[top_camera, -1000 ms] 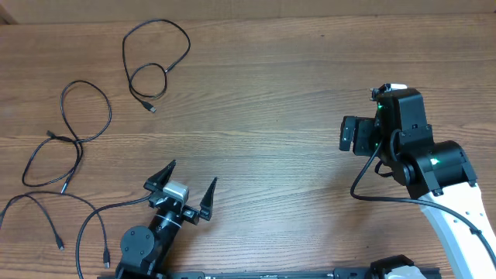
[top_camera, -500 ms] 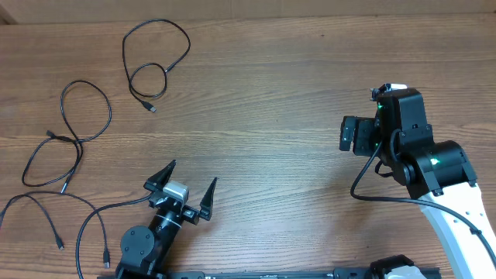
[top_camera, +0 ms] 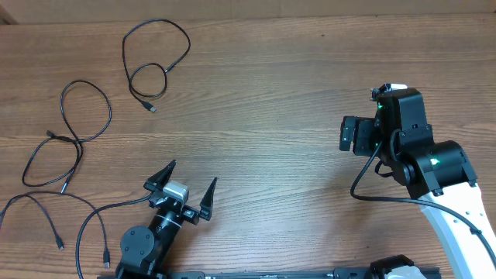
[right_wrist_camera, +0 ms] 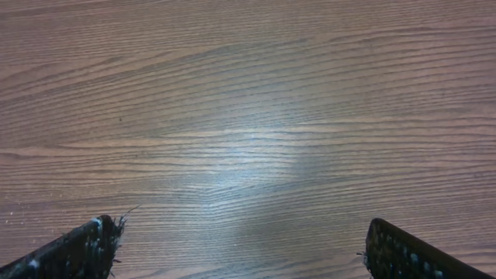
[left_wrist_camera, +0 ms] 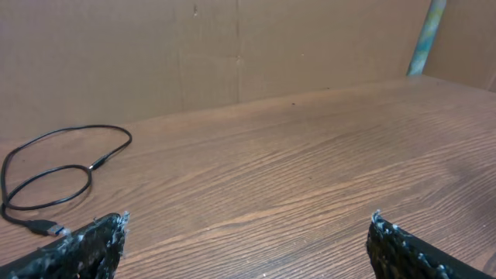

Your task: Untangle cables

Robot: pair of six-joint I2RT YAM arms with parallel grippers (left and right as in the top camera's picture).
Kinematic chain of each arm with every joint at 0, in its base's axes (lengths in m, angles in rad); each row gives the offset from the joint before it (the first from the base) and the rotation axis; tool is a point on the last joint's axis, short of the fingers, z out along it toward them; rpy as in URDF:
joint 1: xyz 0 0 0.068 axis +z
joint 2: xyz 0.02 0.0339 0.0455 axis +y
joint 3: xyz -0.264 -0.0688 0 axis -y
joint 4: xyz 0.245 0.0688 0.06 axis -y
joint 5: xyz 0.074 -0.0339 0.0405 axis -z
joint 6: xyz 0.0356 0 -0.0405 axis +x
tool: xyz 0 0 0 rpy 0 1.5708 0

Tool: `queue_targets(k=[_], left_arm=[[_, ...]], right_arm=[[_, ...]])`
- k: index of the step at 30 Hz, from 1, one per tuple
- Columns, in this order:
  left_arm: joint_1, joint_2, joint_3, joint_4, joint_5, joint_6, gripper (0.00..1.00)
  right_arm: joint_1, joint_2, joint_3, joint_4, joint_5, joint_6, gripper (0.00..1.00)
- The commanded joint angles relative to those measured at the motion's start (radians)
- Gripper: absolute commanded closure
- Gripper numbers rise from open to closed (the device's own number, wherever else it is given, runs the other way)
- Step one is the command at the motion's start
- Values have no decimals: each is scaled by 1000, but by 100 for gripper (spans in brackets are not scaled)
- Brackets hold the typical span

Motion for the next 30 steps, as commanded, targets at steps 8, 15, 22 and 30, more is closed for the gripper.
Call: queue_targets(k=[8, 15, 22, 30], left_arm=[[7, -8, -3, -2, 1, -6, 0], [7, -8, -3, -2, 0, -6, 0], [7, -8, -3, -2, 0, -6, 0], [7, -8, -3, -2, 0, -6, 0]], right_arm=[[-3, -2, 24, 2, 13, -5, 0], [-3, 6, 24, 3, 13, -5, 0], [-3, -8, 24, 14, 14, -5, 0], [-3, -124, -13, 149, -20, 3, 0]])
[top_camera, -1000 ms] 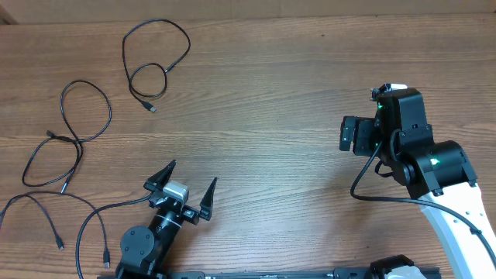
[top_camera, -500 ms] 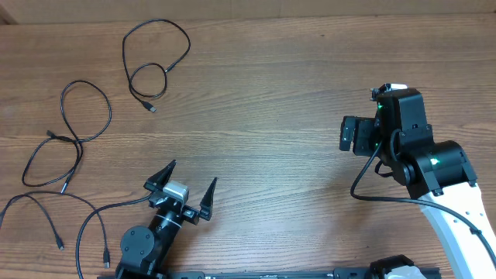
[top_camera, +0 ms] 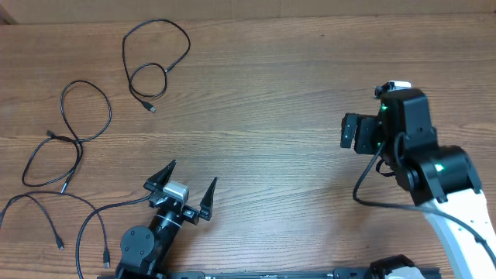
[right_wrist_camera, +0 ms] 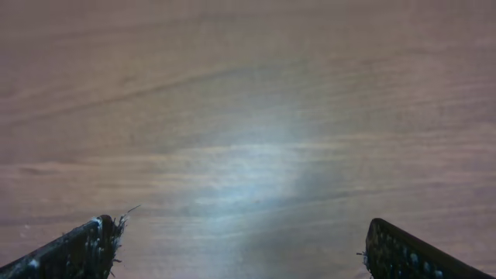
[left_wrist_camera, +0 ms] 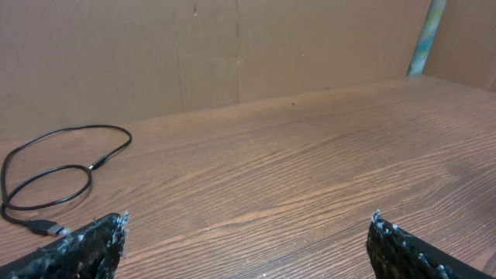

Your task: Untangle cables

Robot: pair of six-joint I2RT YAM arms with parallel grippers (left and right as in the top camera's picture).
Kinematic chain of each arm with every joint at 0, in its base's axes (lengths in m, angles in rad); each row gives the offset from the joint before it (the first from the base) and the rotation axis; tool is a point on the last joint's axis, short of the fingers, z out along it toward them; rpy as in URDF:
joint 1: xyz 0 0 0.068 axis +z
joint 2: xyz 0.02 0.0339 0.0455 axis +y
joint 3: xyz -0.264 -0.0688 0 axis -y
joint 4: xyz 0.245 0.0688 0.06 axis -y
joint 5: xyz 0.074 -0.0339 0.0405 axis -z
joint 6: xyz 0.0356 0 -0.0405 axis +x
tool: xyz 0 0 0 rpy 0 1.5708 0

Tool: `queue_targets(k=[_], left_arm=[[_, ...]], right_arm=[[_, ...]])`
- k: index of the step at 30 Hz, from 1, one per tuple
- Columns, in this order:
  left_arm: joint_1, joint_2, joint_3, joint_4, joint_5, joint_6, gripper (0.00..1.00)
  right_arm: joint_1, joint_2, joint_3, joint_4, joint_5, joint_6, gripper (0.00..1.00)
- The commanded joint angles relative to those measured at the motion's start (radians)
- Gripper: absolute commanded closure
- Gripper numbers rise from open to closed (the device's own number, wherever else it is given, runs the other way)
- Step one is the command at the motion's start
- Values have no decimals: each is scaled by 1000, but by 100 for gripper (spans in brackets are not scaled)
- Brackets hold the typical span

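Note:
Three black cables lie apart on the left of the wooden table (top_camera: 263, 85). One looped cable (top_camera: 180, 35) is far left at the back, and the left wrist view shows it (left_wrist_camera: 116, 133) ahead to the left. A second cable (top_camera: 106, 101) crosses itself mid-left. A third (top_camera: 46, 198) lies by the front left edge. My left gripper (top_camera: 194, 171) (left_wrist_camera: 248, 221) is open over bare wood near the front, empty. My right gripper (top_camera: 350, 133) (right_wrist_camera: 239, 225) is open above bare table at the right, far from all cables.
A brown cardboard wall (left_wrist_camera: 155, 46) stands behind the table's far edge. The right arm's own black cable (top_camera: 364, 190) hangs by its wrist. The right wrist view is blurred.
The right arm has shifted slightly toward the front right, and its wrist view has gone blurred. The left arm and the cables are where they were.

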Motion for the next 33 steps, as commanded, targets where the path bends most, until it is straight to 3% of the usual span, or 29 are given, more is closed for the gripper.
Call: queue_targets(k=[1, 13, 23, 33], left_arm=[[7, -8, -3, -2, 0, -6, 0], [7, -8, -3, -2, 0, -6, 0], [7, -8, -3, -2, 0, -6, 0], [7, -8, -3, -2, 0, -6, 0]], right_arm=[[-3, -88, -34, 129, -40, 3, 0], [-3, -373, -583, 948, -295, 2, 0], [-66, -671, -958, 1279, -373, 2, 0], [-180, -926, -1147, 1292, -505, 2, 0]])
